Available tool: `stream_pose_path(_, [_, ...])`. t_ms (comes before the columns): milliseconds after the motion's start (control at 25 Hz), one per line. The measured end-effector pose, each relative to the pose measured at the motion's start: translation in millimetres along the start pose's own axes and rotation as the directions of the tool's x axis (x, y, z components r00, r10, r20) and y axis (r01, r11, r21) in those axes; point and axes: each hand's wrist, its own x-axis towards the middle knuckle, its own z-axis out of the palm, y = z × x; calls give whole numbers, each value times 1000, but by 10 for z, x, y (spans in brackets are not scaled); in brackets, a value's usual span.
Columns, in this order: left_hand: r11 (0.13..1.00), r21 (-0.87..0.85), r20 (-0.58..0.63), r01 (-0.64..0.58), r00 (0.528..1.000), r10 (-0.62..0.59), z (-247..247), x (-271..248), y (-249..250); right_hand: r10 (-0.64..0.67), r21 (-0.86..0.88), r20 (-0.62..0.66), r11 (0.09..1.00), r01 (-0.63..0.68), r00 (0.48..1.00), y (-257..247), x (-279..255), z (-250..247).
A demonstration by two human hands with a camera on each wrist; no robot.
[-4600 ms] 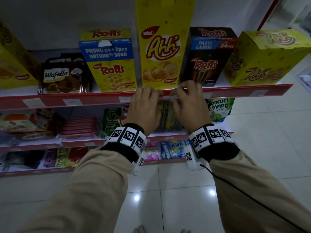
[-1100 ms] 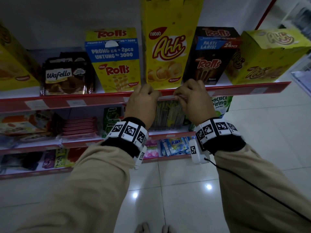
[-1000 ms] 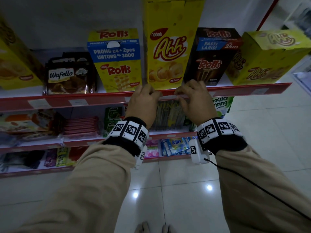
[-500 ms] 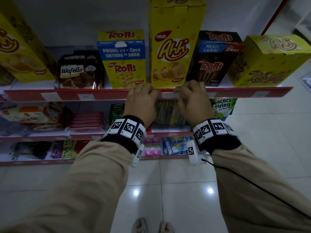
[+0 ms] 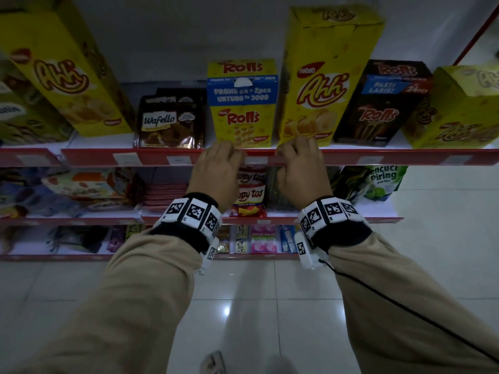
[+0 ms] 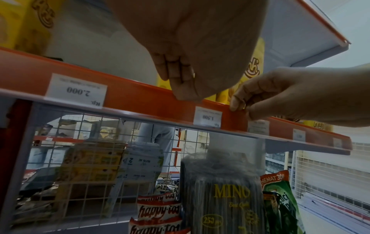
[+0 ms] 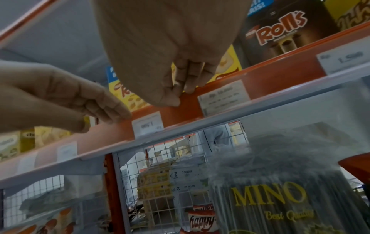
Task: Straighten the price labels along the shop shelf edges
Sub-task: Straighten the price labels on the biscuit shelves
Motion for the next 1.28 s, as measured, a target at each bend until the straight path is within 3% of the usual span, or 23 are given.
stream_pose_path(160, [997,-53,32,-47,998,49,3,29,-94,-82,31,-87,996,85,993,-158,-11,110])
stream_pose_path(320, [993,-73,3,-89,996,89,47,23,-133,-51,71,-180,995,65,982,-231,-44,178])
stream_pose_path(480, [991,-76,-16,-112,994,111,88,17,-167,-69,-23,-113,998,67,991,-298,-17,192])
stream_pose_path(720, [966,-214,-60,-142,989,132,114,14,-238,20,-60,-18,998,-21,1000,-331,66,182])
stream_pose_path(960, [922,-372,-84,-110,993,85,108,42,-287,82,210,-82,976,-63,993,-332,198,110])
stream_pose_path(1040, [893,-440,-98,-90,994,52,109,64,-306,228,447,-95,880,-163,969,-321,222,103])
stream_pose_path(1120, [877,-475,-98,-72,995,28,121,93,-324,368,663,-60,709,-239,928,-342,211,103])
stream_pose_path(1240, [870,-491,-89,-50,996,7,142,111,-333,419,885,51,402,-235,906,-418,175,127])
stream_pose_path(1280, [864,-500,-96,-50,995,3,147,112,-330,418,912,79,337,-235,905,-448,167,133])
